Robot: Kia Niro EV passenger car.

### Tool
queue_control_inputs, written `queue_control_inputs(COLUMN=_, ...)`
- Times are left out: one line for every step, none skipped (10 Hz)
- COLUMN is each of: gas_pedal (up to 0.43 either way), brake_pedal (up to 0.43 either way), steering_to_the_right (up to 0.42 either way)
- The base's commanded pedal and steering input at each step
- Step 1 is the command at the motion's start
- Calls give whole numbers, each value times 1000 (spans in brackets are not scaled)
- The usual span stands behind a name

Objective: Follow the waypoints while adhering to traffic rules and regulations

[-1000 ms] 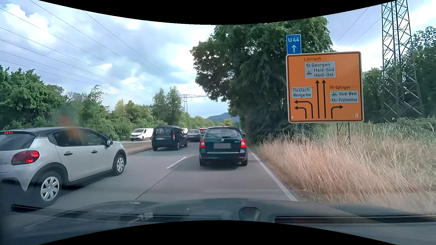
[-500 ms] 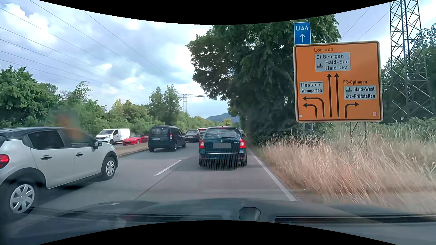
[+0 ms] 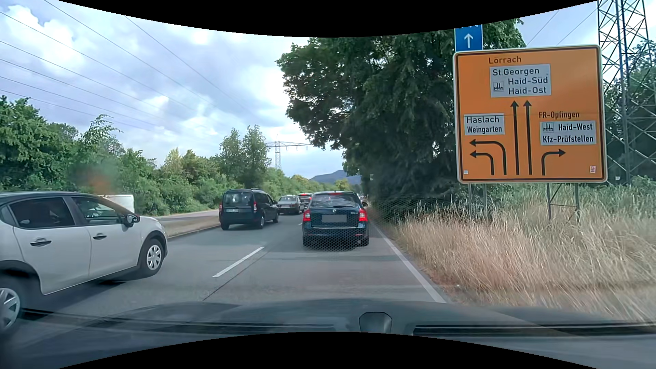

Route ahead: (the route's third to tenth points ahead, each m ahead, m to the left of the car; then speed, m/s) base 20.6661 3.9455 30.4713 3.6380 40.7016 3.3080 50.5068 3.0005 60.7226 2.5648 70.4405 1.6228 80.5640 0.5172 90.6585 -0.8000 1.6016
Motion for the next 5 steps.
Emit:
queue_control_inputs(gas_pedal=0, brake_pedal=104, steering_to_the_right=-1)
queue_control_inputs(gas_pedal=0, brake_pedal=12, steering_to_the_right=-1)
queue_control_inputs(gas_pedal=0, brake_pedal=0, steering_to_the_right=-1)
queue_control_inputs(gas_pedal=0, brake_pedal=0, steering_to_the_right=-1)
queue_control_inputs(gas_pedal=0, brake_pedal=0, steering_to_the_right=-1)
